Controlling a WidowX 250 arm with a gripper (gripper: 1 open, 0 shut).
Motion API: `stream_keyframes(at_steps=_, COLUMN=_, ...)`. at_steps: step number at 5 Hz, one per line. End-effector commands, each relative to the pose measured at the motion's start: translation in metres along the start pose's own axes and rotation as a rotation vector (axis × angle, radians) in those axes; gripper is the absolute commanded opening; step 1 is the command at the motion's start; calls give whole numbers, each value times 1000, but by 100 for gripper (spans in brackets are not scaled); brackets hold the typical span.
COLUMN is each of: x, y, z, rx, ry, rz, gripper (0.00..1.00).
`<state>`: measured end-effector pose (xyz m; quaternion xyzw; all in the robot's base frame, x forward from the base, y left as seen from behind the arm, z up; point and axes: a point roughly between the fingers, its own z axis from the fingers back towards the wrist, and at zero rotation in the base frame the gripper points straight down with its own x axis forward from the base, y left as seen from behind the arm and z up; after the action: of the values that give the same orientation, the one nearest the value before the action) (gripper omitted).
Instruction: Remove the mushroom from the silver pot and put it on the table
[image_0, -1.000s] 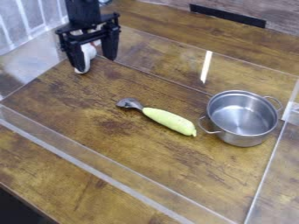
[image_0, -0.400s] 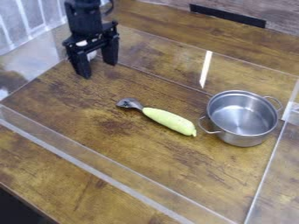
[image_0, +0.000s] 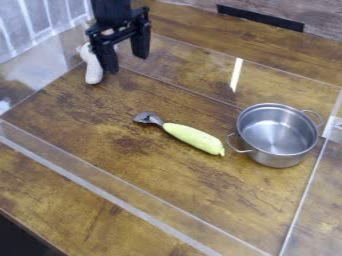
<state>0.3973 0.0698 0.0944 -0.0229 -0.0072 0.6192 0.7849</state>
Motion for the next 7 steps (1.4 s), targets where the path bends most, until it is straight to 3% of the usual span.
stream_keyframes(at_steps=1, x=14, y=-6, z=28, rx=-56, ry=-42, rz=70, gripper=100)
stream_keyframes(at_steps=4, x=26, y=2, z=-9, rx=-41, ry=-61, rz=-74, gripper=100)
stream_keyframes(at_steps=5, x=27, y=9, z=-21, rx=-38, ry=-70, rz=-53, gripper=100)
stream_keyframes(at_steps=6, x=22, y=8, z=-14, rx=-51, ry=-69, rz=-109, gripper=100)
stream_keyframes(at_steps=7, x=20, y=5, z=6, rx=-63, ry=-68, rz=-143, gripper=100)
